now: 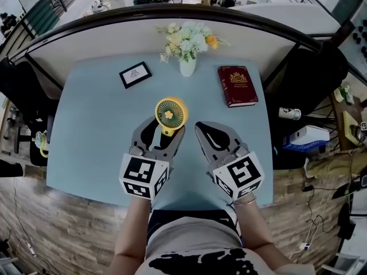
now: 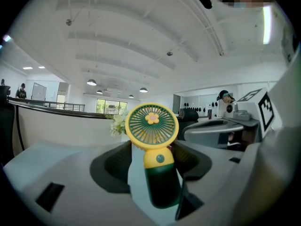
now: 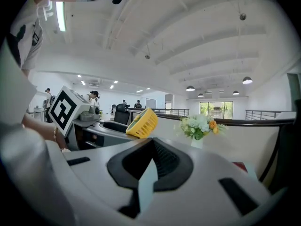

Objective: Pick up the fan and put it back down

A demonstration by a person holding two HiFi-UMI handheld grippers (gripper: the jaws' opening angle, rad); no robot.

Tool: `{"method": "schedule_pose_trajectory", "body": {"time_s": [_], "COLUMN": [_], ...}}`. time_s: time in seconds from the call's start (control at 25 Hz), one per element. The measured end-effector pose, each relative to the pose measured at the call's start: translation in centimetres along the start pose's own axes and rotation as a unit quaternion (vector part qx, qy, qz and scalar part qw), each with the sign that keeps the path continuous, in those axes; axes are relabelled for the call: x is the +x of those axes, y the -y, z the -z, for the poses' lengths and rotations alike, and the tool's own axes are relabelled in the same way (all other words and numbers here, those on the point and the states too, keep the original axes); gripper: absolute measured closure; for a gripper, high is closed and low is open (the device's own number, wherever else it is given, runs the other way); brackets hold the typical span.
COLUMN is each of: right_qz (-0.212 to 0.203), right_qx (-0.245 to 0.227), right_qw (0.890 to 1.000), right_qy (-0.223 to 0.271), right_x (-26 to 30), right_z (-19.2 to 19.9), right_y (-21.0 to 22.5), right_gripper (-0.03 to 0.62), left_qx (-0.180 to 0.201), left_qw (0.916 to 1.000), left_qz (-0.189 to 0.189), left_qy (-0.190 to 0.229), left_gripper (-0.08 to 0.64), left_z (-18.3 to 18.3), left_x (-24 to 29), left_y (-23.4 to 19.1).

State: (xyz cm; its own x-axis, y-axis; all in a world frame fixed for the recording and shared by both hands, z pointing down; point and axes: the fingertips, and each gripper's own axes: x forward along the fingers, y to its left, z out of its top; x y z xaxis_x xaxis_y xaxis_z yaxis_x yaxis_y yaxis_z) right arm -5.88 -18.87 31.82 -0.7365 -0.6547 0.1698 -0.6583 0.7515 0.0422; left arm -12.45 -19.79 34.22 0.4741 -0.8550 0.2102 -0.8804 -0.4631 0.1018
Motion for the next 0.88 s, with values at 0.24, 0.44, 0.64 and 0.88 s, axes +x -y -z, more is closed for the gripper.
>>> {"method": "schedule_pose_trajectory", "body": {"time_s": [0.24, 0.44, 0.64, 0.88], "right_qz": [-0.004, -0.005, -0.005, -0.006], "right_qx": [-0.017, -0.031, -0.036, -0.012], "right_qw": [1.0, 0.999, 0.999, 0.999], "right_qy": [0.013, 0.036, 0.034, 0.036], "right_x": [-0.3, -0.9, -1.1, -1.9], "right_z": [-1.6, -2.8, -2.6, -2.2], "right_y": [0.0, -0.7, -1.1, -1.6], "right_gripper": [0.589, 0.588, 0.589, 0.588], "left_qx": [0.008, 0.024, 0.036, 0.063], "left_qw": [0.9997, 0.9988, 0.9984, 0.9973], "left_qz": [-0.005, -0.014, -0.016, -0.007], "left_qy": [0.024, 0.04, 0.041, 0.036], "left_gripper": [0.284, 0.284, 0.284, 0.284], "left_z": [-1.4, -2.2, -2.7, -2.9], "left_x": [-0.7, -1.6, -2.1, -2.8], "left_y": [0.4, 0.5, 0.6, 1.8]}}
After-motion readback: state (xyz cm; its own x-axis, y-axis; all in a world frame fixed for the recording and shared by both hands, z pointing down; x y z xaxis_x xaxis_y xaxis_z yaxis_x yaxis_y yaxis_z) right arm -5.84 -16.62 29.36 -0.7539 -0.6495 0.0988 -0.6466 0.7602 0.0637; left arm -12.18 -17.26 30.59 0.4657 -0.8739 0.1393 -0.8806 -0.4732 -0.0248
